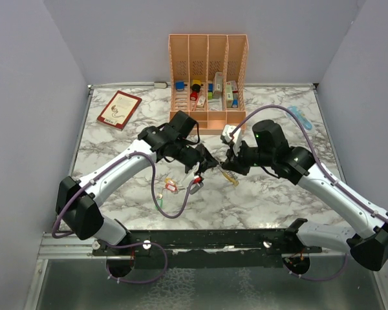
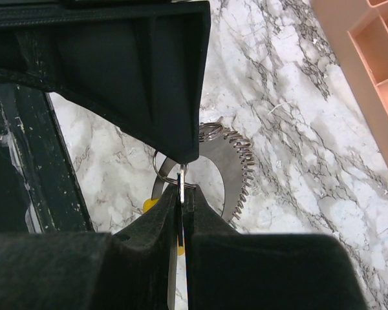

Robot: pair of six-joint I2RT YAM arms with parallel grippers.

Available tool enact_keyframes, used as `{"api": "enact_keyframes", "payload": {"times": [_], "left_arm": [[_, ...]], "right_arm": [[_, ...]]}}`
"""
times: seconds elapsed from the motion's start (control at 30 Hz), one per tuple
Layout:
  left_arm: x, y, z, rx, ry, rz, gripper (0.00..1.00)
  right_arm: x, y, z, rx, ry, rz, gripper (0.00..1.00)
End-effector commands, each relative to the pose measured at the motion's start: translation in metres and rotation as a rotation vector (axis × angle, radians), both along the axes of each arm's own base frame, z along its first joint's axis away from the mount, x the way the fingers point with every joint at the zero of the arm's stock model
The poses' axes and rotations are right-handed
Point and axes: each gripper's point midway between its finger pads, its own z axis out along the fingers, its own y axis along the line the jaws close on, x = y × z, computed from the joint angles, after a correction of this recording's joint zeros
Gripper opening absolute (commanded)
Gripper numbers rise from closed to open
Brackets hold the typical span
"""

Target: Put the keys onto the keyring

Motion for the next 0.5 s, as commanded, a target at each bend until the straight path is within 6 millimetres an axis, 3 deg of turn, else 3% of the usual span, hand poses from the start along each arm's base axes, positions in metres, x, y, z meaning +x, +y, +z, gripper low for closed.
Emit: {"api": "enact_keyframes", "payload": {"times": [0.0,0.47], "left_arm": [[-0.022,0.007,-0.018,0.053,0.089,-0.024,0.0],[-0.018,0.009,-0.017,0.05,0.058,-0.006,0.0]], "right_arm": [[0.014,0.01,0.061,0.167,-0.183,-0.025,0.04],[0.016,0.001,0.032,0.077,-0.058,-0.113,0.04]]}}
